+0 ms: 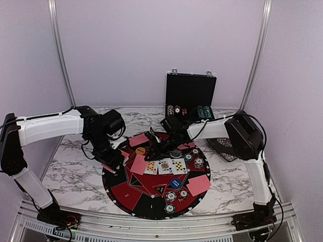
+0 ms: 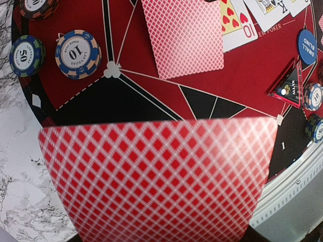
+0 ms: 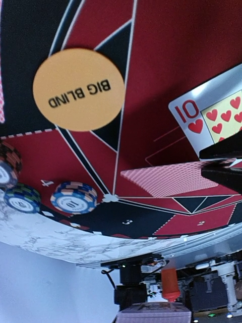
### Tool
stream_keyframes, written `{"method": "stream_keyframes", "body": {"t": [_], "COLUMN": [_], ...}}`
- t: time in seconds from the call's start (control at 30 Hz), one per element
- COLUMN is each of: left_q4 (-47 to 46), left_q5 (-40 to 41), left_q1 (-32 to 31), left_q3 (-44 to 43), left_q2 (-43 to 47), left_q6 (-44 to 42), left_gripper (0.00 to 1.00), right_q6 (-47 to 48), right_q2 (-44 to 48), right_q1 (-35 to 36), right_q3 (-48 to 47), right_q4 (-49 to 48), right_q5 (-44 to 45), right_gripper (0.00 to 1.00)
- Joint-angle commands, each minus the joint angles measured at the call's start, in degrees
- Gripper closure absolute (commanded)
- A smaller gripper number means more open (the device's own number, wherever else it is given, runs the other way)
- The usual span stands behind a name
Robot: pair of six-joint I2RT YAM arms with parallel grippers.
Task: Distribute texas hold em gaming equipment
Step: Place the poker card in the community card area.
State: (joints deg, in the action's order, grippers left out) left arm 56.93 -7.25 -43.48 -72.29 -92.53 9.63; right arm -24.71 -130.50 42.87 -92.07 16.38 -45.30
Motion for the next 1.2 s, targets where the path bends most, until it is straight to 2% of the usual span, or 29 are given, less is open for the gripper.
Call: {"method": "stream_keyframes", "body": {"t": [0.0, 0.3, 0.73, 0.83, 1.0, 1.17], "left_q4": [0.1, 0.1, 0.1, 0.1, 0.1, 0.1], "left_q5": [0.0, -0.1, -0.5, -0.6, -1.1, -1.4], "left_q1": [0.3, 0.3, 0.4, 0.3, 0.3, 0.1], "left_q3": [0.1, 0.1, -0.3, -0.4, -0.7, -1.3], "left_q2": [2.1, 2.1, 1.9, 1.8, 1.5, 1.1], "left_q6": [-0.4, -0.4, -0.6, -0.6, -0.5, -0.7], "left_gripper": [0.52, 0.52, 0.52, 0.52, 0.52, 0.52], "right_q6": [1.6, 3.1, 0.9, -2.7, -15.5, -24.1], "right_q2": [-0.1, 1.3, 8.0, 10.8, 14.0, 13.9], "right_q1": [1.1, 1.9, 2.0, 1.3, -0.7, 0.2], "right_q3": [-3.2, -4.5, -0.7, 2.5, 12.0, 15.6], "right_q4": [2.5, 5.4, 3.5, -1.2, -19.8, -30.5], "right_q5": [4.9, 10.5, 15.6, 13.9, 3.0, -1.6], "right_gripper": [0.88, 0.68, 0.48, 0.42, 0.37, 0.32]}}
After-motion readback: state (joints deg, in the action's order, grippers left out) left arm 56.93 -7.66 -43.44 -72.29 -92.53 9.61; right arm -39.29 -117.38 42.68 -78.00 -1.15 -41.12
